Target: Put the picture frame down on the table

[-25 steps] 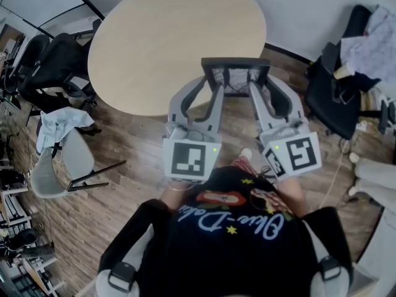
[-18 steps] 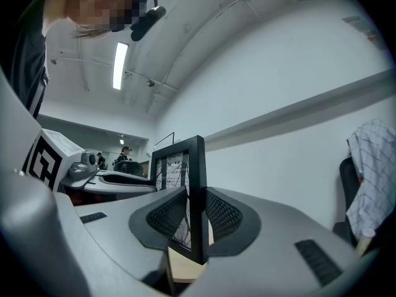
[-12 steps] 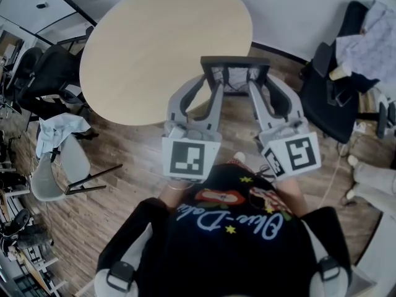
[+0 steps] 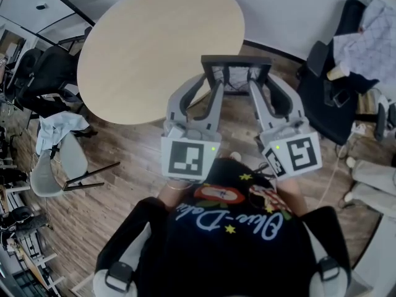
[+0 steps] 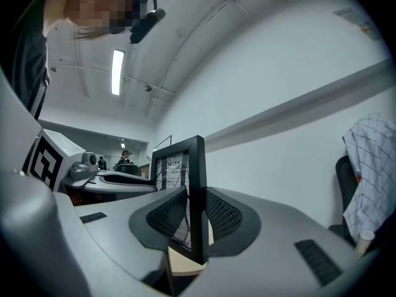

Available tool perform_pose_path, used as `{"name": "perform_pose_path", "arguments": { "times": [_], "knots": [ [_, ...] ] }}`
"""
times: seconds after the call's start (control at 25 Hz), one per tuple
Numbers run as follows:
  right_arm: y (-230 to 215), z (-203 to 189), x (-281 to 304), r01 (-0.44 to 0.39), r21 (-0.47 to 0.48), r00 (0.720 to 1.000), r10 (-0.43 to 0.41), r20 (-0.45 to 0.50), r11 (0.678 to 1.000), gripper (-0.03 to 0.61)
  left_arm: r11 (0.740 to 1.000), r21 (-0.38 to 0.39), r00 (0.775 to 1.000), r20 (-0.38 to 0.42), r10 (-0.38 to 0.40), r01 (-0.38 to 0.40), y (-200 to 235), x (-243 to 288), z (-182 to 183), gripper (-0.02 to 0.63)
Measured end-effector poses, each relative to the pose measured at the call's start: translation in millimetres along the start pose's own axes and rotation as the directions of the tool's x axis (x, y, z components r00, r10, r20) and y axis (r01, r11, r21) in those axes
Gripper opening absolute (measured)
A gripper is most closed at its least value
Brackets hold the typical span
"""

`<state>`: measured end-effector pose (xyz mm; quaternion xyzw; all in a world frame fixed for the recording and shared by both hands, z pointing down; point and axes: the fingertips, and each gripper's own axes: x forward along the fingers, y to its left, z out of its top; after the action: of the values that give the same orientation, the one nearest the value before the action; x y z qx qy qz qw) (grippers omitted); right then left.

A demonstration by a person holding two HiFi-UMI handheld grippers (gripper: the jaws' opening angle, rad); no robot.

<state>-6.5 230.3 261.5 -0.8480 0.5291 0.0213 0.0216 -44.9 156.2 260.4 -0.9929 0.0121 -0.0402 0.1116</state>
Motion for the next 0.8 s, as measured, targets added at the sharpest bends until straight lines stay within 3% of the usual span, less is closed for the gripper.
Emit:
{"name": "perform_pose_path", "arguments": {
  "times": [0.12, 0.44, 0.8],
  "knots": [
    [2, 3, 3, -0.010, 0.042, 1.000, 0.010, 0.005, 0.999, 0.077, 1.000, 0.009, 1.000, -0.007, 0.006, -0.006, 1, 0, 0, 0.094],
    [0, 0, 10, -0.040, 0.030, 0.999, 0.039, 0.010, 0.999, 0.077, 0.999, 0.013, 0.999, -0.004, 0.034, -0.034, 4, 4, -2, 0.094],
    [-23, -3, 48, -0.081, -0.038, 0.997, 0.081, 0.011, 0.996, 0.077, 0.997, 0.005, 0.997, 0.016, 0.075, -0.075, 29, 35, -2, 0.094]
  ]
}}
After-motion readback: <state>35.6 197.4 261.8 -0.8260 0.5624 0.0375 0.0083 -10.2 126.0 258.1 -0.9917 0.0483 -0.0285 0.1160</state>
